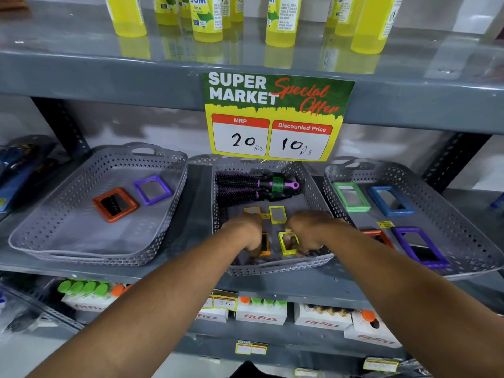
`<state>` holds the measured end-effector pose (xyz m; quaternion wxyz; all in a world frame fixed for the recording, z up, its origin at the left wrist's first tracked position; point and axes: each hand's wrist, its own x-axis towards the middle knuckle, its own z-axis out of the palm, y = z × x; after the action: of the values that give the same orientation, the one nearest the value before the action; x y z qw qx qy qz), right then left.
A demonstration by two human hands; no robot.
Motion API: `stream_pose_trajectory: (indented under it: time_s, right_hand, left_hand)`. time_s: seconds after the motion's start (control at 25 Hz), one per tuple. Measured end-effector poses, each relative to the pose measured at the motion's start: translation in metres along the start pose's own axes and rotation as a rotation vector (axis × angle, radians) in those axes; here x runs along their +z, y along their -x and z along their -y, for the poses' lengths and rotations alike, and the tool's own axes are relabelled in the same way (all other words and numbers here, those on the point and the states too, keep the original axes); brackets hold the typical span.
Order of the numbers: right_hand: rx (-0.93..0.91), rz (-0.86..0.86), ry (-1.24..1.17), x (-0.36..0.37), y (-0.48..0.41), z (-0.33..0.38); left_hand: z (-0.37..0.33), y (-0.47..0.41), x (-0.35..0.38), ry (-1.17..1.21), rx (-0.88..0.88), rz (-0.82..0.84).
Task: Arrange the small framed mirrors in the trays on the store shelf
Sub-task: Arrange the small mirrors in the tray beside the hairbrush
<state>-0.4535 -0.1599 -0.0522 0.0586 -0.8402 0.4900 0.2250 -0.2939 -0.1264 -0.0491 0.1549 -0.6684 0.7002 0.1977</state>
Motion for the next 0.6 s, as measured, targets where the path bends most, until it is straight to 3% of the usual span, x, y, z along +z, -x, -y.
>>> stream_pose_trajectory:
  time_s: [0.48,0.6]
  right_hand:
    - [0.012,0.001,-0.023,-0.001,0.003,0.001]
    - [0.021,-0.084,-0.165,-0.013,0.009,-0.01]
  left_hand:
    - [0.002,0.004,0.0,0.023,0.012,-0.008]
    - [0.015,0.003,-0.01,0.149,0.019,-0.093]
